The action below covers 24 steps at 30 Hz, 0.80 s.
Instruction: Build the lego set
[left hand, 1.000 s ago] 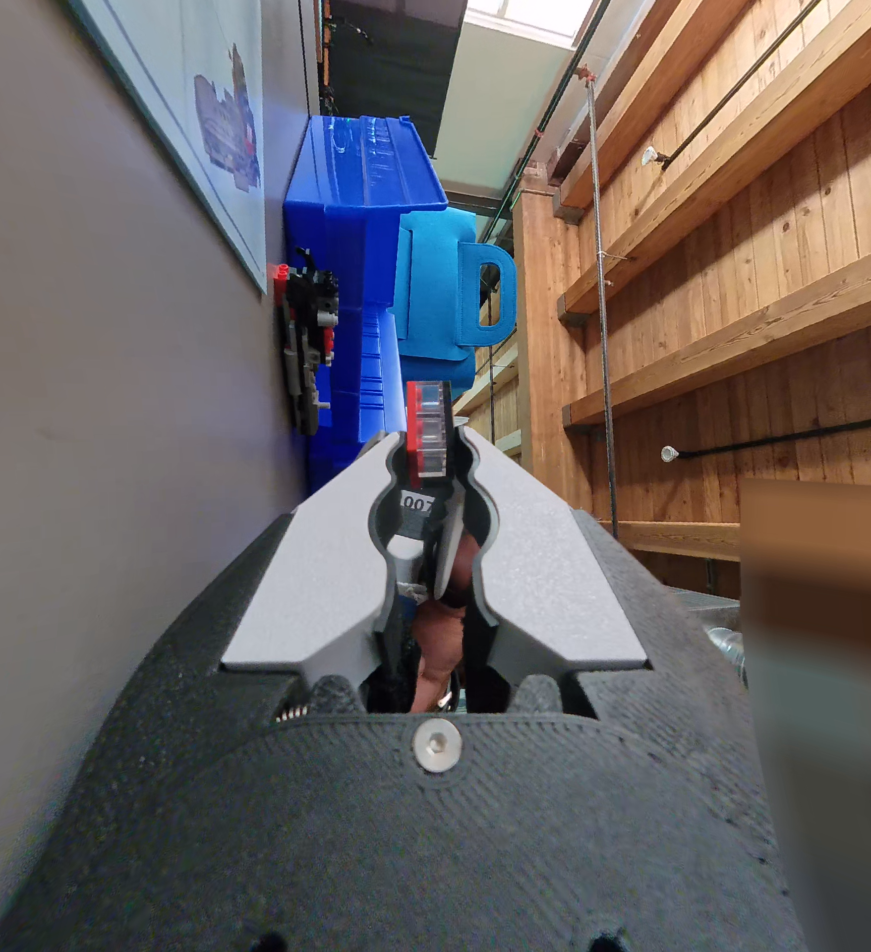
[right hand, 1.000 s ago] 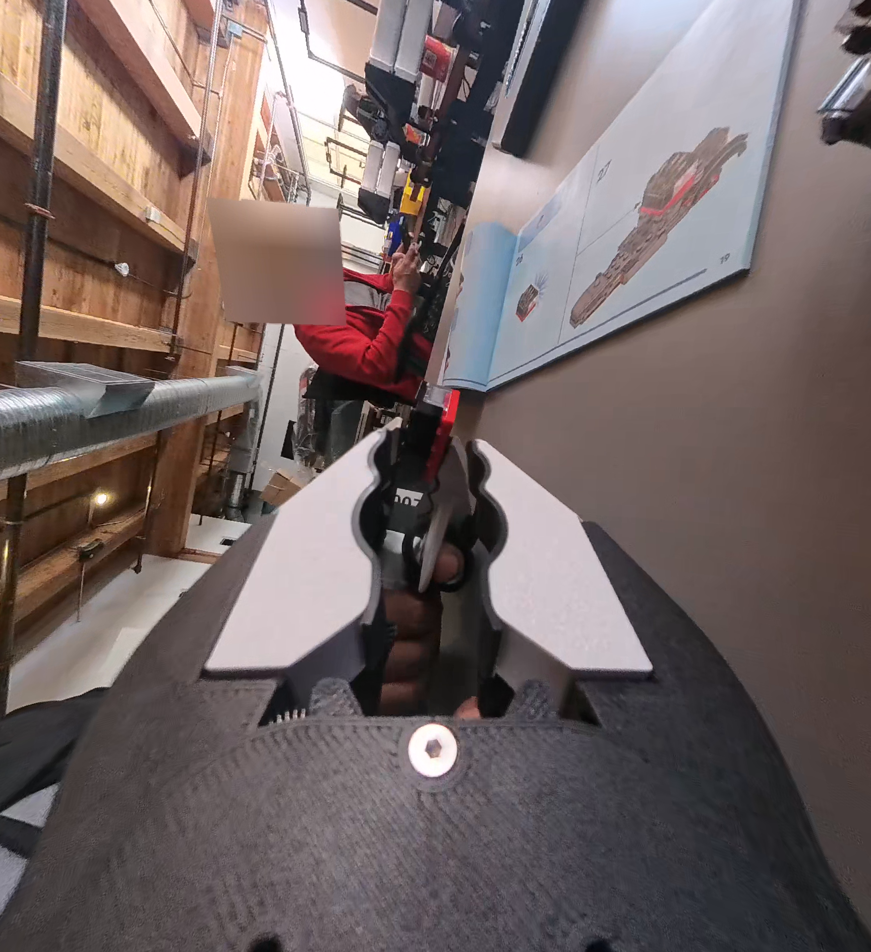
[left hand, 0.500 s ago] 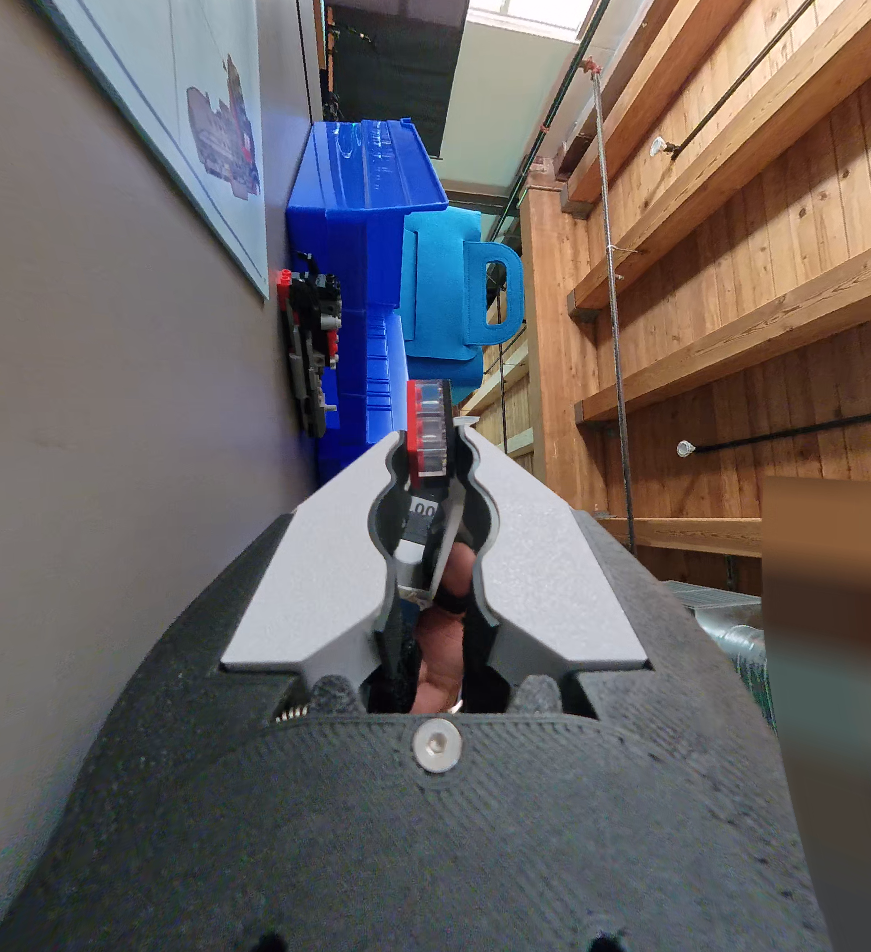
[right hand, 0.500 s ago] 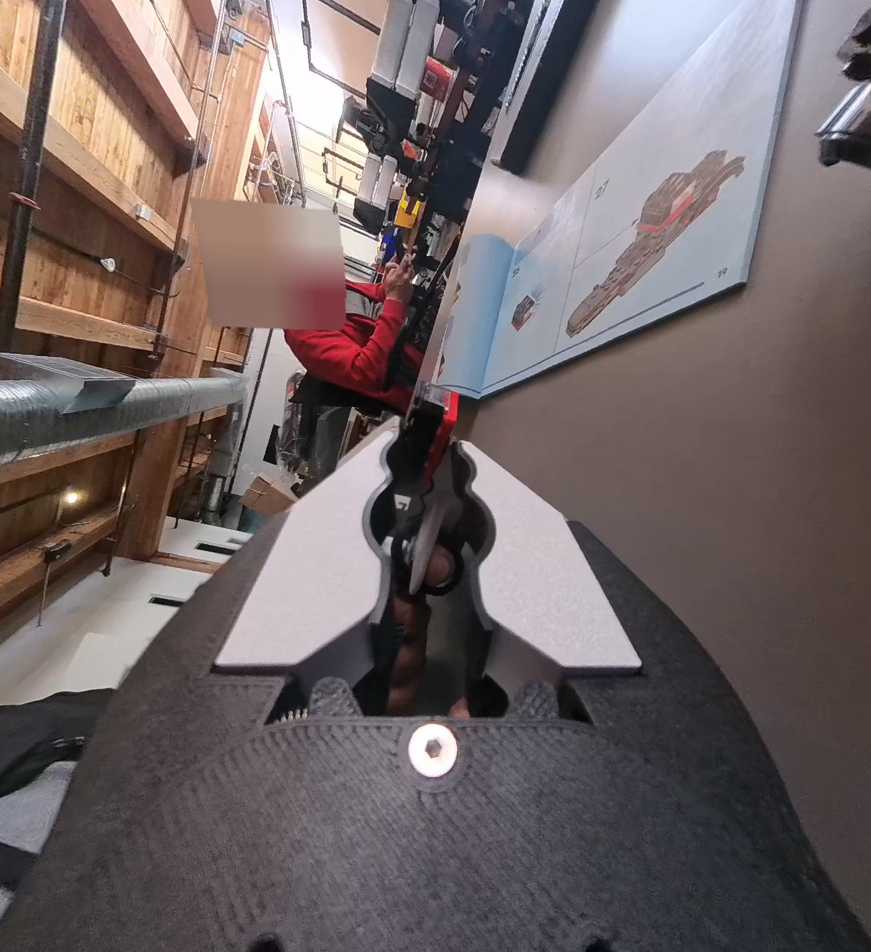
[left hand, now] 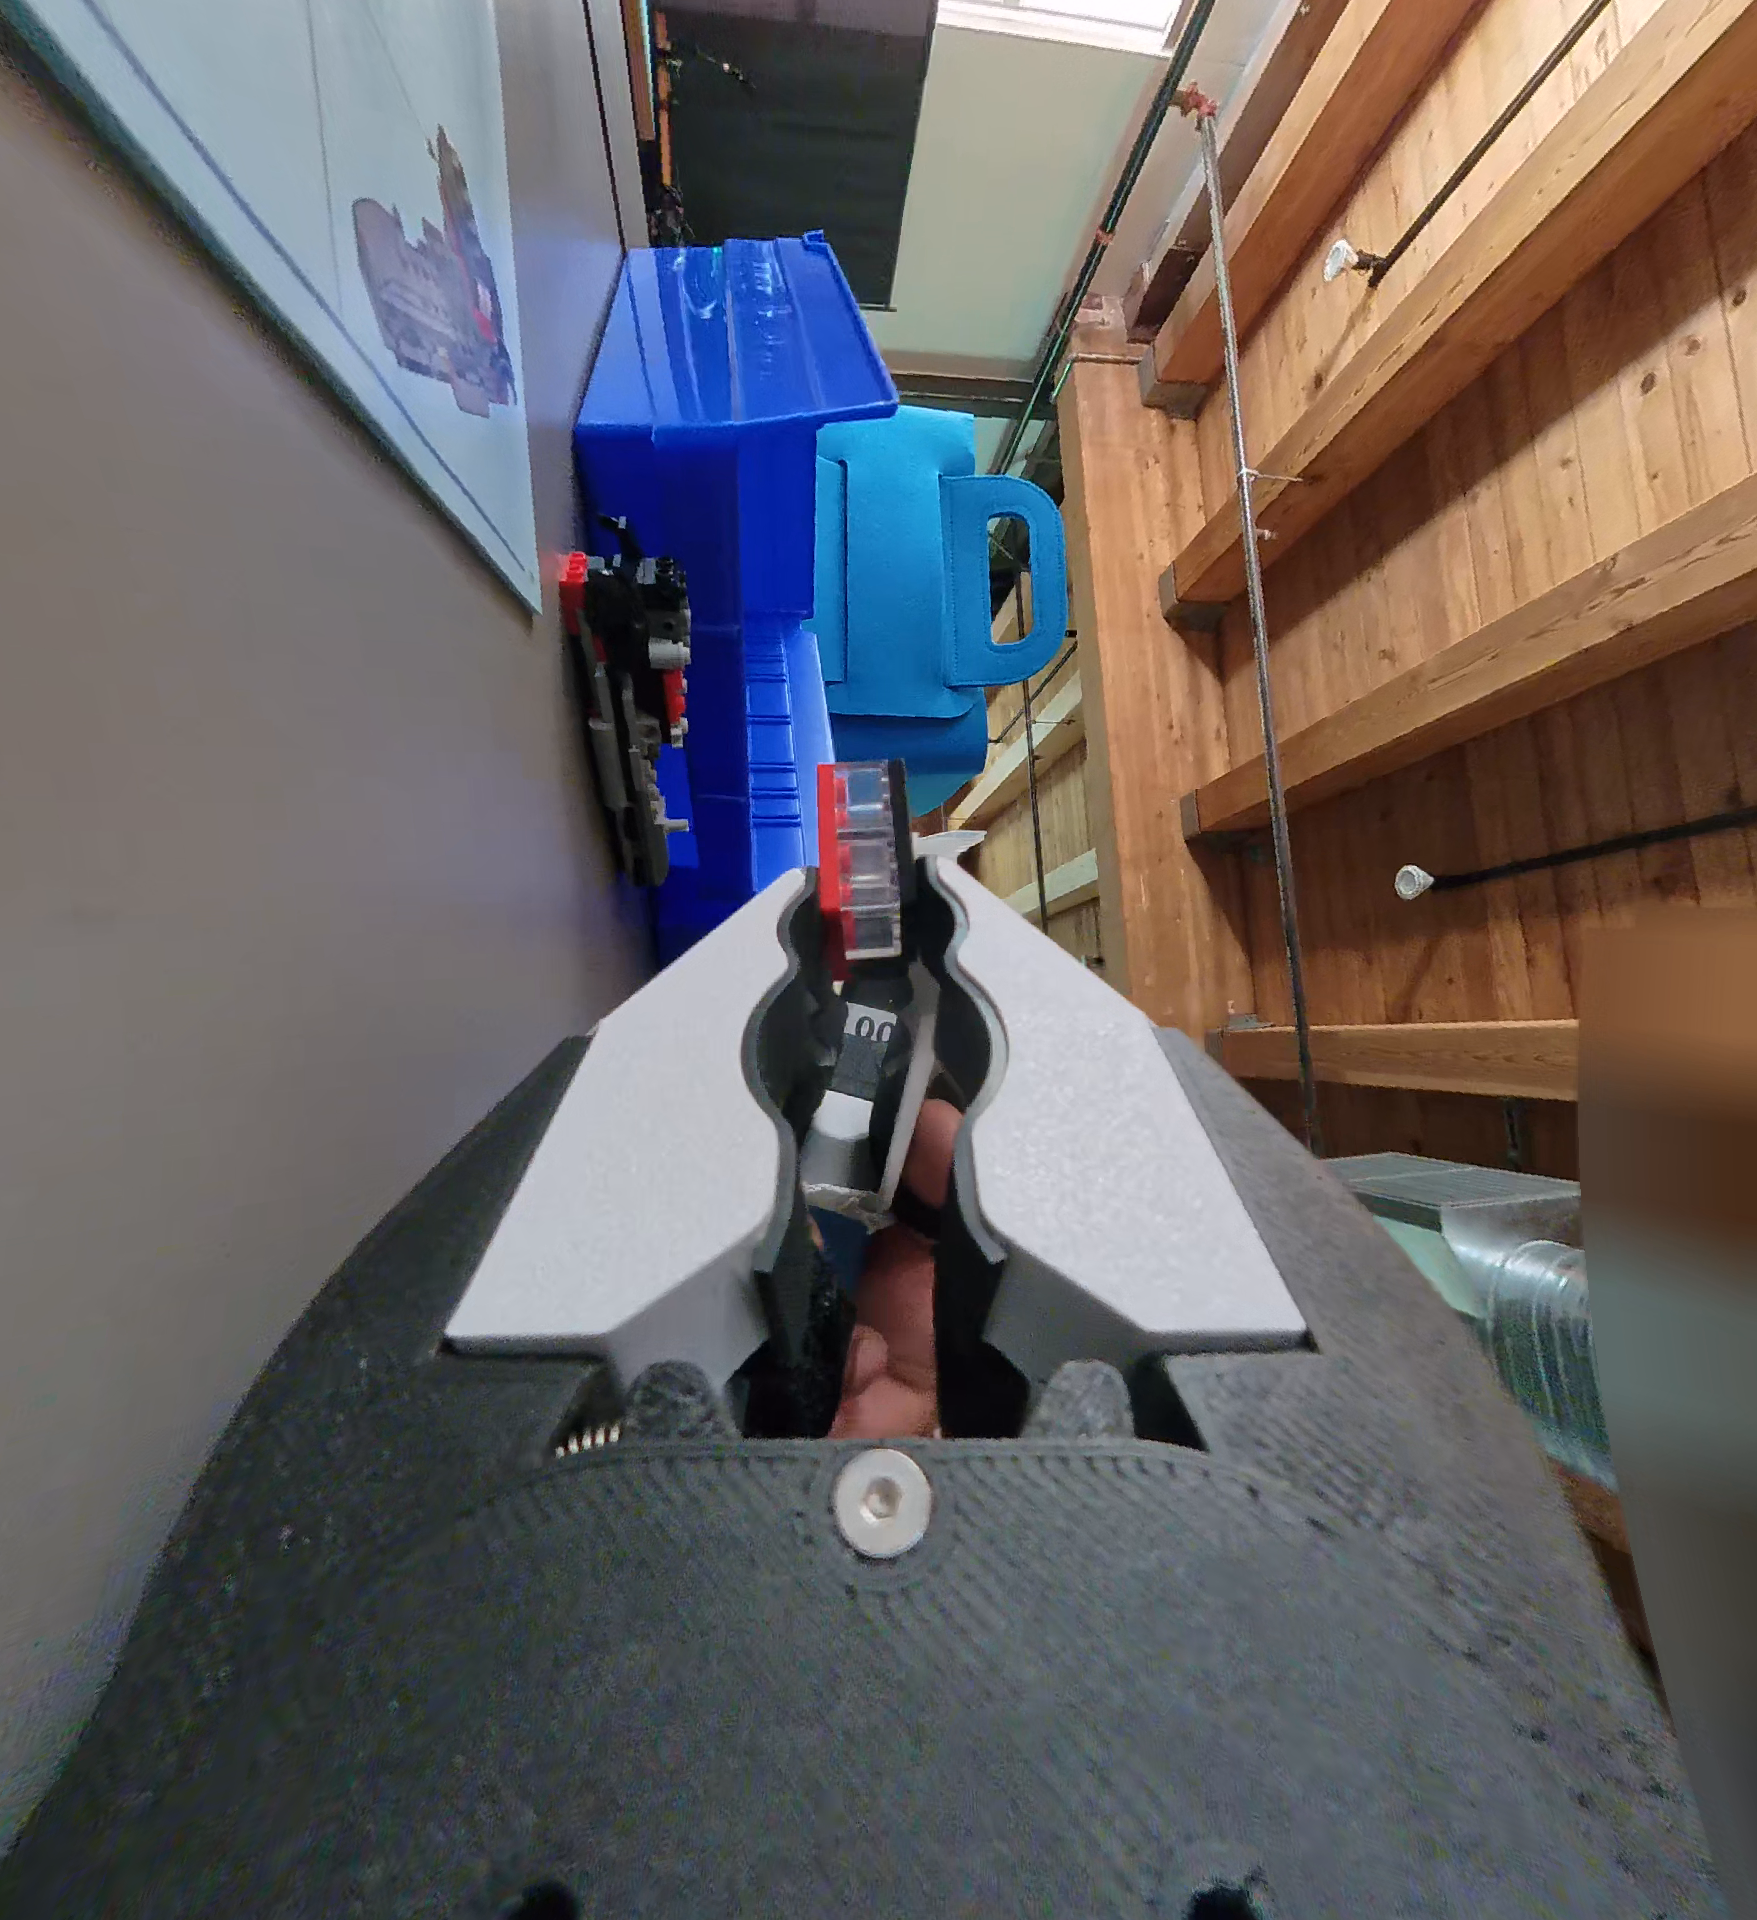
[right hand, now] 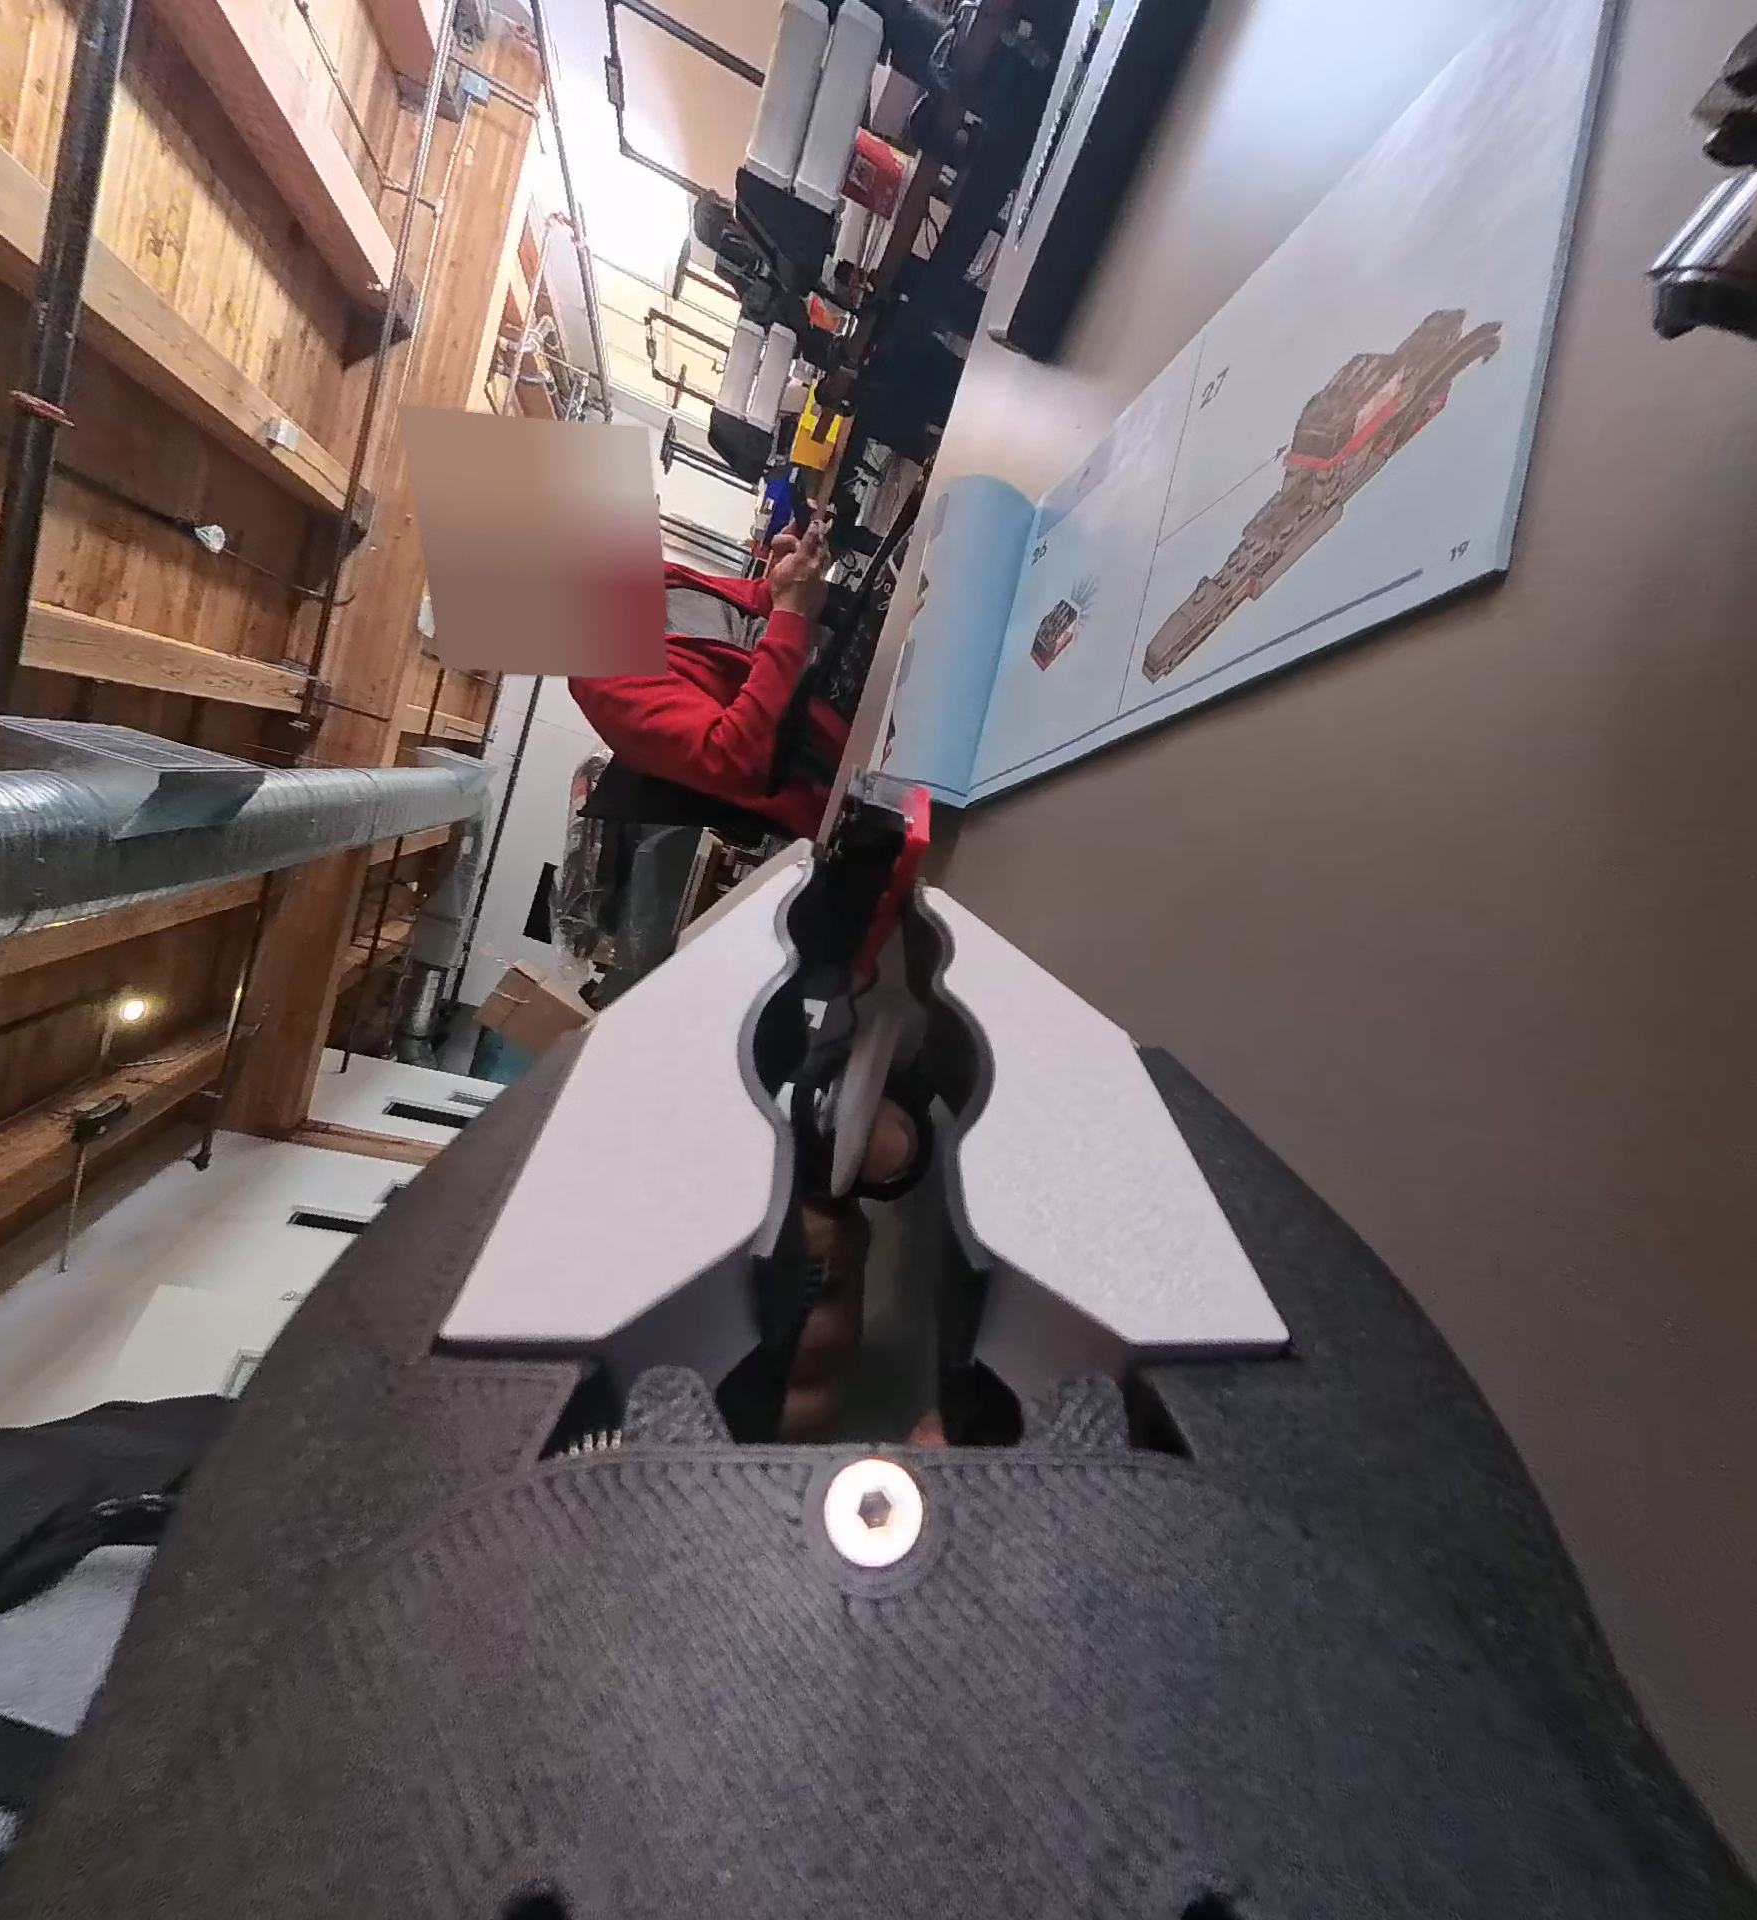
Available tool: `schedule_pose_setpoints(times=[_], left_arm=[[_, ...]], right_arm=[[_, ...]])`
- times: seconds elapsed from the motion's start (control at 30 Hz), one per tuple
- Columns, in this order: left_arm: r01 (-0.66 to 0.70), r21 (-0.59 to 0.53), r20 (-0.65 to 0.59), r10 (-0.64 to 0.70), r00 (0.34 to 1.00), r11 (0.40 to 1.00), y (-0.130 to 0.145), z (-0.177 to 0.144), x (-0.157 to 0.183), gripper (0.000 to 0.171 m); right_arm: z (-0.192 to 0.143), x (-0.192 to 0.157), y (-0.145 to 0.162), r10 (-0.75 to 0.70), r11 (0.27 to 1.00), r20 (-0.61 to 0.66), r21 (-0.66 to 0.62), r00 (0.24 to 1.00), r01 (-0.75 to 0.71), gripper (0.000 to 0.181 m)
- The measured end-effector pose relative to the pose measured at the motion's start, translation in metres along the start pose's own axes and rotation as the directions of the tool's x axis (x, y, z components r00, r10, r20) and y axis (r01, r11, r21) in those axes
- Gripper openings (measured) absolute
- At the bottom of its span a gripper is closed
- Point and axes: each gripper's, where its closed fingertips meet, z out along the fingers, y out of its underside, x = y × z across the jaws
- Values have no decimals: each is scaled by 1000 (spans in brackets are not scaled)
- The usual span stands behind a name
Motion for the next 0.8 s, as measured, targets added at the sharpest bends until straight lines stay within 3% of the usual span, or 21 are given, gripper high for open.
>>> schedule_pose_setpoints(times=[0.8], left_arm=[[-111,-41,8,111,994,993,4,3,5,19]], right_arm=[[-2,-4,-2,-34,999,4,37,999,34,16]])
